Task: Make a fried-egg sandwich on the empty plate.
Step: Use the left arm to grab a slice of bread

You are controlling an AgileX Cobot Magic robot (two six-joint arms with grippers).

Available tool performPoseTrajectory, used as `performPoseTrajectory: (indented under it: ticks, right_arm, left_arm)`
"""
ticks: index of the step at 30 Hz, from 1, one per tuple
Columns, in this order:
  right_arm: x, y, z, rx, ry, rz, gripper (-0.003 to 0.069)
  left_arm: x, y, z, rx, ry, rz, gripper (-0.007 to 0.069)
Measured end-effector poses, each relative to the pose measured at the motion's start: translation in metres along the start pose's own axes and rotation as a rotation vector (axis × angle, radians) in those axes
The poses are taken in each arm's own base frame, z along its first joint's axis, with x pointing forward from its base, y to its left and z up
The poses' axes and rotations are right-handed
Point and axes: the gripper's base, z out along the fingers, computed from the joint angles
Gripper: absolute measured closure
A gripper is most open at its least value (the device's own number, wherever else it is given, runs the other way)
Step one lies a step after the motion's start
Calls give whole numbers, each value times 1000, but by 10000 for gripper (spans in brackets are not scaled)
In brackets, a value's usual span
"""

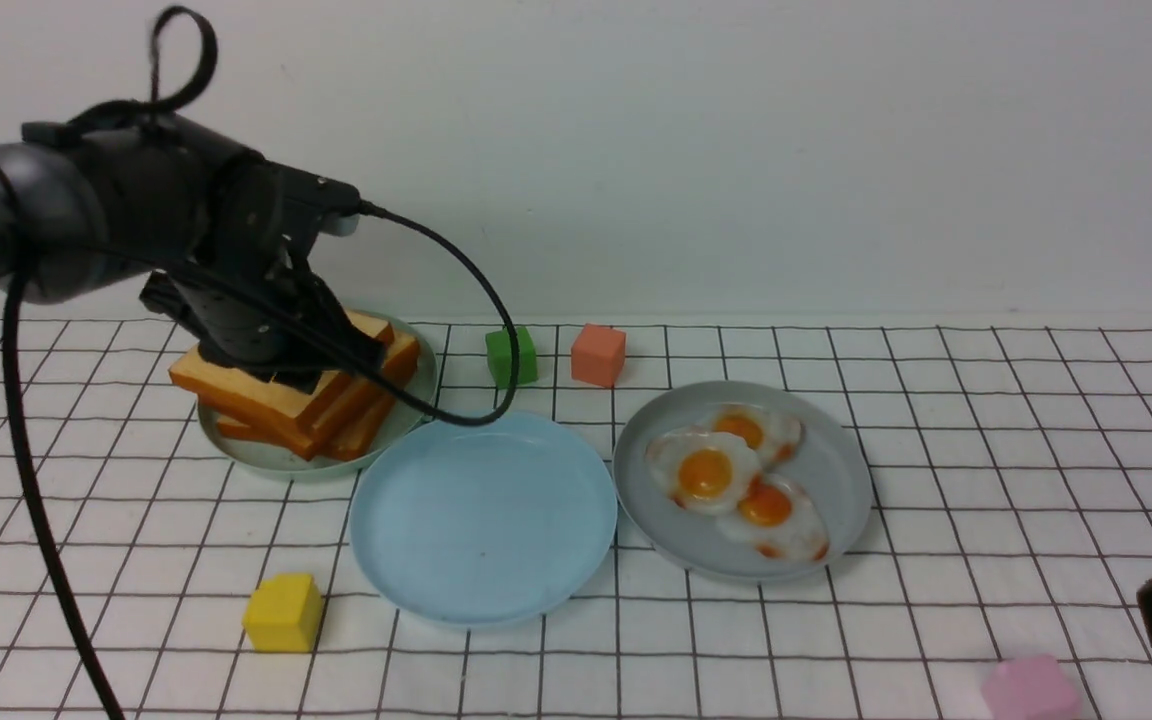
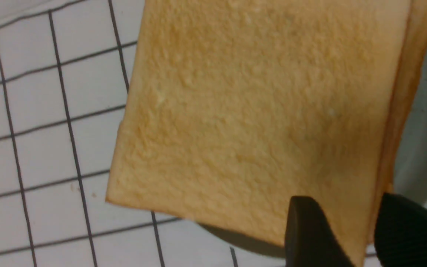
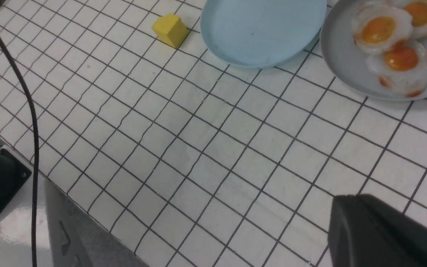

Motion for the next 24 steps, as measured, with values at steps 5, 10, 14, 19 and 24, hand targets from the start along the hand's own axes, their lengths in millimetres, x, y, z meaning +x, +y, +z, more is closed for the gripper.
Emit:
performPoseTrajectory:
  ticks: [5, 10, 14, 19, 24]
  right_arm:
    - [-2, 0, 0, 6, -24, -1, 652]
    - [-2, -1, 0, 10, -26, -3, 652]
    - [-2, -1, 0, 14, -25, -5, 652]
    - [-2, -1, 0, 14, -25, -5, 652]
    - [-2, -1, 0, 15, -25, -5, 650]
  left_arm:
    - [-2, -3, 19, -10, -45, 51, 263]
    - [-3, -7, 32, 1, -59, 56, 258]
    - [-1, -8, 37, 8, -45, 47, 253]
    - [-3, -8, 33, 14, -50, 32, 253]
    - [-2, -8, 33, 15, -41, 28, 289]
